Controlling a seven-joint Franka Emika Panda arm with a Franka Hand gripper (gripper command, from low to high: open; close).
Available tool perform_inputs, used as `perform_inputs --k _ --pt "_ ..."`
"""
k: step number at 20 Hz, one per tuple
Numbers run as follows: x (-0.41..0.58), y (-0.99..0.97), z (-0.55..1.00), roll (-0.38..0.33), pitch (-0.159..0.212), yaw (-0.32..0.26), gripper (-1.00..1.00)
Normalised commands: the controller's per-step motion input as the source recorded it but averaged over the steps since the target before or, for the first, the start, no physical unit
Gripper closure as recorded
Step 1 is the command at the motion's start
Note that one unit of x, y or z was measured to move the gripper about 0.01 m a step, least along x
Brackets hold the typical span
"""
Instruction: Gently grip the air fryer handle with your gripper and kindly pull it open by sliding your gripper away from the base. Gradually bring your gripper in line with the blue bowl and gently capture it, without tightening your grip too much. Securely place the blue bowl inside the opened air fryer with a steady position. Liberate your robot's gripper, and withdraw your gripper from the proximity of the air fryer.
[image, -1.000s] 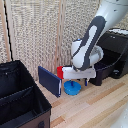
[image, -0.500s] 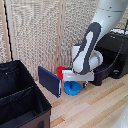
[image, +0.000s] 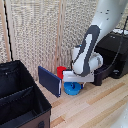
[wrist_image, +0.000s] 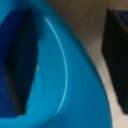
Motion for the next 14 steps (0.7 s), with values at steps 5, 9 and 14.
perform_inputs --k 5,9,14 --pt "0.038 0.0 -0.03 0.0 0.016 0.067 1.0" --pt "0.161 0.0 0.4 -0.014 0.035 -0.039 1.0" --pt "0.402 0.0 0.79 -0.014 0.011 -0.046 1.0"
